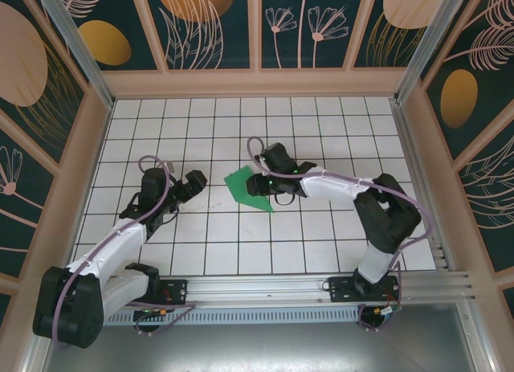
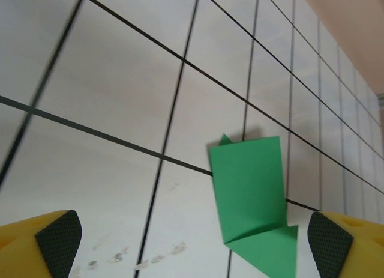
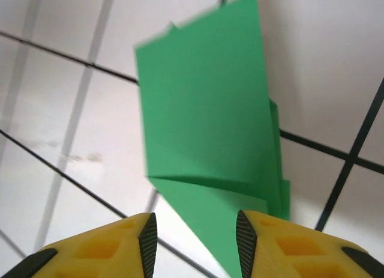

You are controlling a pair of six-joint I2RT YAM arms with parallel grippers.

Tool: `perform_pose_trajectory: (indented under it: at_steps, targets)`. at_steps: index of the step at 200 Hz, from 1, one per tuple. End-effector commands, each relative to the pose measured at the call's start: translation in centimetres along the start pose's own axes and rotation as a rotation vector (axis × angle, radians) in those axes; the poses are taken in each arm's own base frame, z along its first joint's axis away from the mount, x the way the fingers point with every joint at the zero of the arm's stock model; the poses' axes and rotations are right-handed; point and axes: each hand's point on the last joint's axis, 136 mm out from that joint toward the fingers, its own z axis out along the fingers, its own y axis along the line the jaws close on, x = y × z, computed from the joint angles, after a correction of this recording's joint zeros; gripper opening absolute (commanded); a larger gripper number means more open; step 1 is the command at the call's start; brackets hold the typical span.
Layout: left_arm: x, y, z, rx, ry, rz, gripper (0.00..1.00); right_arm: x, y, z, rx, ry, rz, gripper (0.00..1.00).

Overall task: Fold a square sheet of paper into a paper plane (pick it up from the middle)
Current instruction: Move the paper to the center of the table, then fold the wing for the fifth time at the center of the table.

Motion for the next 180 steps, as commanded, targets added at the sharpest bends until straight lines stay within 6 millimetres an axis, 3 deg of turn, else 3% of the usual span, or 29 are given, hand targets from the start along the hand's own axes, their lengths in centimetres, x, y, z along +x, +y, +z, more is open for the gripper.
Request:
perform_pose_trajectory:
  at_steps: [1, 53, 115, 145, 180]
  targets:
    - [0.9, -1.5, 0.2, 0.108, 0.036, -0.046, 0.99, -1.3, -0.1, -0.7, 0.027, -0.102, 0.239, 0.44]
    - [2.6, -2.9, 0.9, 0.147, 0.109, -0.072, 0.98, 0.0, 1.0, 1.0, 0.006, -0.073, 0.298, 0.45]
    - [4.4, -4.4, 2.6, 0.142, 0.17, -0.098, 0.94, 2.3, -1.4, 3.3, 0.058, -0.04, 0.309, 0.35]
    - [5.2, -4.6, 3.1, 0.137, 0.2, -0.107, 0.91, 2.7, -2.5, 4.2, 0.106, -0.033, 0.298, 0.34]
    - [6.6, -4.6, 3.8, 0.133, 0.249, -0.117, 0.85, 4.5, -4.1, 5.4, 0.161, 0.012, 0.299, 0.34]
